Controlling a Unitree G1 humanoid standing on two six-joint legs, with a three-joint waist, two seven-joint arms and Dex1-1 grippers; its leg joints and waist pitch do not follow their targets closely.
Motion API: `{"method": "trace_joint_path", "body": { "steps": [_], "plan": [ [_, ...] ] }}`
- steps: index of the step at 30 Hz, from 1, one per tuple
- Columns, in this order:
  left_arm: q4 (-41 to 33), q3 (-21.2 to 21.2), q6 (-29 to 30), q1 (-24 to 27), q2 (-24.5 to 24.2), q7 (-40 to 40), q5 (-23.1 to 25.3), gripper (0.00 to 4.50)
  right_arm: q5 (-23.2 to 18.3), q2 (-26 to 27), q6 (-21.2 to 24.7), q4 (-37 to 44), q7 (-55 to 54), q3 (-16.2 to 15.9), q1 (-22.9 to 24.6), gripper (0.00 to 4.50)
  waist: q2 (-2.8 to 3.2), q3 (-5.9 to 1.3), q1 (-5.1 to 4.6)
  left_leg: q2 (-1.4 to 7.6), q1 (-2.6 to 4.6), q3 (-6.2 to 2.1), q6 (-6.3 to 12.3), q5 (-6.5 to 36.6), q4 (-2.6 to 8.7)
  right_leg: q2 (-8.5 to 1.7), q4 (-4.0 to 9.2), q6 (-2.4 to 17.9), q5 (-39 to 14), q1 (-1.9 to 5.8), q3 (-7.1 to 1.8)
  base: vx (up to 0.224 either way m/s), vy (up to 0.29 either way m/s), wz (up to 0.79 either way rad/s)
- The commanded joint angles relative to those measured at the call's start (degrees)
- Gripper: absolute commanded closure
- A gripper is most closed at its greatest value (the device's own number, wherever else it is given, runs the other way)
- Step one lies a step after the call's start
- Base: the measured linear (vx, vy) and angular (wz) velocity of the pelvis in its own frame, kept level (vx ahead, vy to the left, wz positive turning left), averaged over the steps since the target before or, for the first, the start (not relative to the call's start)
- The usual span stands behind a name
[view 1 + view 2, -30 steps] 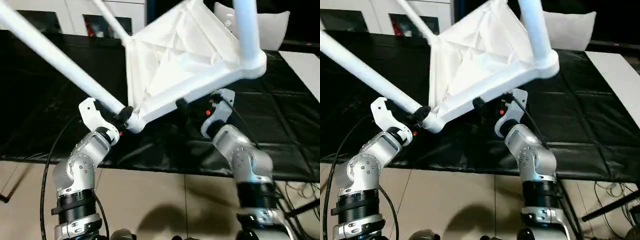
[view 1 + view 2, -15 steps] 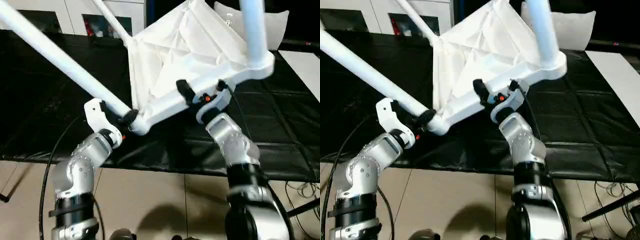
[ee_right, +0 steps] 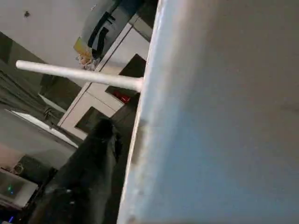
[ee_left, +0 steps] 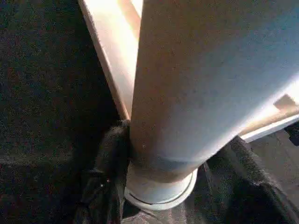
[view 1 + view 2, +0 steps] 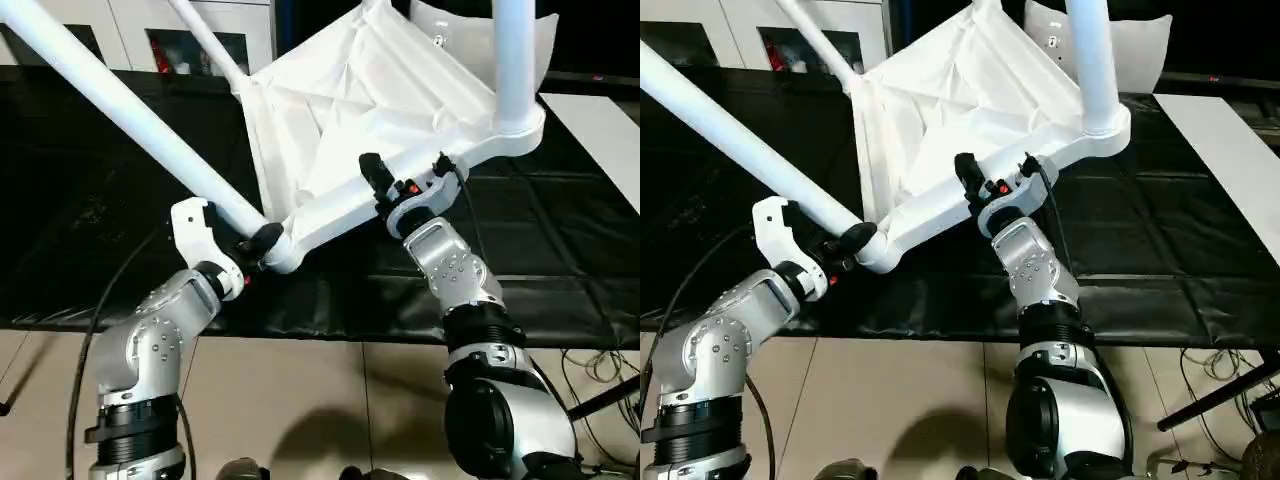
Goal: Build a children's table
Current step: Flip table
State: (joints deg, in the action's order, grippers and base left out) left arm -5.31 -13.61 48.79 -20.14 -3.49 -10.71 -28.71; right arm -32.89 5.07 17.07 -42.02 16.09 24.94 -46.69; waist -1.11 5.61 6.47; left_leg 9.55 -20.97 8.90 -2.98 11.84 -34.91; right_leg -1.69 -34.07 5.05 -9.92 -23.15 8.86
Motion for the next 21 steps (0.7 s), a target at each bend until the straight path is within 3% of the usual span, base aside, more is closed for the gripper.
{"method": "trace_joint_path", "body": {
  "steps": [1,8,9,10,16,21],
  "plan": [
    [1.33,3.74,1.71,1.05,0.61,-3.09,-0.38,2.39,-0.68,-0.07,-1.19,0.56,1.23,-0.37,-3.00,1.66,0.04,-5.49,0.16,4.16,0.14,-1.34,6.52,-1.91,3.31,-7.96,4.14,0.51,-11.89,4.33,-5.02,0.000,0.000,0.00],
    [1.68,6.85,-3.73,1.68,-3.11,-5.08,3.80,2.39,-0.72,-0.41,-2.45,0.80,1.05,-0.09,-3.10,2.26,-0.14,-6.01,0.10,4.12,-0.14,-1.44,8.30,-5.44,2.93,-7.89,3.02,2.22,-5.76,4.31,-5.06,0.000,0.000,0.00],
    [1.73,6.64,-3.65,1.74,-3.38,-5.16,3.62,1.85,-0.83,-0.53,-2.45,0.69,1.04,-0.01,-3.17,2.33,-0.07,-5.98,0.11,4.23,-0.03,-1.46,8.42,-5.50,2.94,-7.81,3.01,2.40,-5.63,4.19,-5.04,0.000,0.000,0.00],
    [1.59,6.85,-4.03,1.96,-4.04,-5.78,3.77,1.72,-0.55,-0.69,-2.87,0.57,0.90,-0.13,-3.16,2.34,-0.18,-6.05,0.07,4.36,0.00,-1.46,8.59,-5.47,2.92,-7.91,2.95,2.62,-5.50,4.25,-5.05,0.000,0.000,0.00],
    [0.11,7.32,-6.55,3.89,-6.87,-8.83,4.52,1.38,0.47,-1.31,-4.70,0.69,0.13,-0.07,-2.92,2.44,-0.07,-5.98,0.16,4.31,-0.03,-1.30,7.80,-4.49,3.01,-8.02,3.19,3.05,-7.26,4.20,-5.10,0.000,0.000,0.00],
    [-2.24,8.76,-10.17,8.48,-13.46,-14.12,6.70,0.90,1.39,-4.12,-7.72,1.18,-3.26,1.63,-2.45,2.45,0.00,-5.97,0.28,4.34,0.34,-1.15,6.79,-3.61,3.15,-7.90,3.13,2.61,-8.51,3.94,-5.21,0.000,0.000,0.00]
  ]
}}
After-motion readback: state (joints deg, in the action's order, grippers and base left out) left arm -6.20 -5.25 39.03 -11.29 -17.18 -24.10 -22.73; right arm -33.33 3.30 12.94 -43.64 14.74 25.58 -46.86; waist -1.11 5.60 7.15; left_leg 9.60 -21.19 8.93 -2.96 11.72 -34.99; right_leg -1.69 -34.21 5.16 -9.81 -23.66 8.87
